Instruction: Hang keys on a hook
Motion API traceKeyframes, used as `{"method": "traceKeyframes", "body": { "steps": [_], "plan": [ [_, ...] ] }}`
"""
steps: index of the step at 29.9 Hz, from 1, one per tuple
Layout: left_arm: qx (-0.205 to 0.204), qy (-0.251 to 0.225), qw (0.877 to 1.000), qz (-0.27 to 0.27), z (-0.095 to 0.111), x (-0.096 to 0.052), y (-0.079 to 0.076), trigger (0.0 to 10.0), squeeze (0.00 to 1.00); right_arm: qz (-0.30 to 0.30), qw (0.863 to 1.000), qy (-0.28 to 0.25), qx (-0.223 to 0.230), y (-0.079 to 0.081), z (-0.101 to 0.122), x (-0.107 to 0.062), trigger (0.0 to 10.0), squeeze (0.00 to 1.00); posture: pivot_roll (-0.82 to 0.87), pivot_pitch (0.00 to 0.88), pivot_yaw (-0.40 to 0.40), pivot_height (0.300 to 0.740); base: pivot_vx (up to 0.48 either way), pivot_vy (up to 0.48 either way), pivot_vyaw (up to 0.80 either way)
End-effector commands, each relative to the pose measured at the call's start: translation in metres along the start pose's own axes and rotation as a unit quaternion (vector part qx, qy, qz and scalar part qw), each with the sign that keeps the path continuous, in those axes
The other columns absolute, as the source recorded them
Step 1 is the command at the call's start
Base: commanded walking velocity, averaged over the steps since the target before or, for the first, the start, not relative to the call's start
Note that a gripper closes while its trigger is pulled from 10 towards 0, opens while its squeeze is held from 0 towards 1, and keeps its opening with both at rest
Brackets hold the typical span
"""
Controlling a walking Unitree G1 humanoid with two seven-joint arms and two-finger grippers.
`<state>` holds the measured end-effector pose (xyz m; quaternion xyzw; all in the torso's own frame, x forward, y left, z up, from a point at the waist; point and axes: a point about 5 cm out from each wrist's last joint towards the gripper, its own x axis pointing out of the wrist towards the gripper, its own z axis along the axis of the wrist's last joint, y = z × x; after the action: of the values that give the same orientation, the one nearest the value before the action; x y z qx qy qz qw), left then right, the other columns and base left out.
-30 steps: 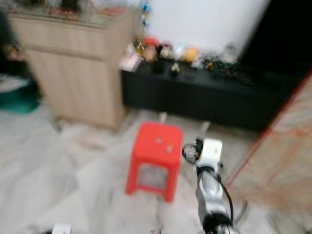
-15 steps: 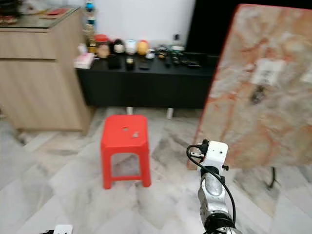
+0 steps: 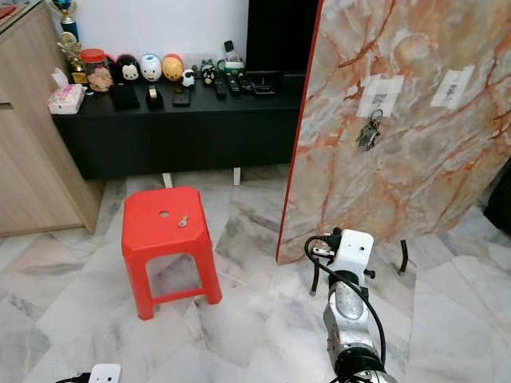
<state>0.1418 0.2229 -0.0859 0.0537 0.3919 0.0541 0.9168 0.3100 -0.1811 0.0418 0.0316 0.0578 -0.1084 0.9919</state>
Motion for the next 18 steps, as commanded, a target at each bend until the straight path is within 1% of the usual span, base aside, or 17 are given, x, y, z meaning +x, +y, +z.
{"method": "traceKeyframes", "body": {
  "steps": [1, 7, 9, 13, 14, 15, 17, 18],
  "plan": [
    [-0.006, -0.001, 1.0, -0.005, 0.0, 0.0, -0.004, 10.0, 0.0, -0.005, 1.0, -0.015, -0.003, -0.003, 0.007, 0.003, 10.0, 0.0, 0.08, 0.0, -0.1, 0.74, 0.0, 0.0, -0.79],
    [-0.007, 0.0, 1.0, -0.007, 0.0, 0.0, -0.005, 10.0, 0.0, -0.007, 1.0, -0.017, -0.005, -0.004, 0.008, 0.004, 10.0, 0.0, 0.08, 0.0, -0.102, 0.74, 0.0, 0.0, -0.79],
    [-0.014, -0.003, 1.0, -0.003, 0.001, 0.001, -0.003, 10.0, 0.0, -0.006, 1.0, -0.018, -0.005, -0.004, 0.01, 0.005, 10.0, 0.0, 0.07, 0.0, -0.102, 0.74, 0.0, 0.0, -0.79],
    [-0.025, -0.03, 0.999, 0.008, 0.012, 0.003, 0.001, 10.0, 0.0, 0.005, 1.0, -0.02, -0.001, -0.001, 0.013, 0.007, 10.0, 0.0, 0.08, 0.0, -0.104, 0.74, 0.0, 0.0, -0.79],
    [-0.026, -0.05, 0.998, 0.011, 0.021, 0.006, 0.003, 10.0, 0.0, 0.017, 1.0, -0.021, 0.002, 0.002, 0.014, 0.008, 10.0, 0.0, 0.08, 0.0, -0.106, 0.74, 0.0, 0.0, -0.79],
    [-0.026, -0.05, 0.998, 0.011, 0.021, 0.006, 0.003, 10.0, 0.0, 0.017, 1.0, -0.021, 0.002, 0.002, 0.014, 0.008, 10.0, 0.0, 0.08, 0.0, -0.106, 0.74, 0.0, 0.0, -0.79],
    [-0.033, -0.083, 0.996, 0.015, 0.036, 0.009, 0.006, 10.0, 0.0, 0.03, 0.999, -0.02, -0.003, 0.005, 0.014, 0.008, 10.0, 0.0, 0.08, 0.0, -0.109, 0.74, 0.0, 0.0, -0.79],
    [-0.033, -0.09, 0.995, 0.016, 0.04, 0.01, 0.007, 10.0, 0.0, 0.031, 0.999, -0.02, -0.004, 0.005, 0.015, 0.009, 10.0, 0.0, 0.08, 0.0, -0.109, 0.74, 0.0, 0.0, -0.78]
  ]
}}
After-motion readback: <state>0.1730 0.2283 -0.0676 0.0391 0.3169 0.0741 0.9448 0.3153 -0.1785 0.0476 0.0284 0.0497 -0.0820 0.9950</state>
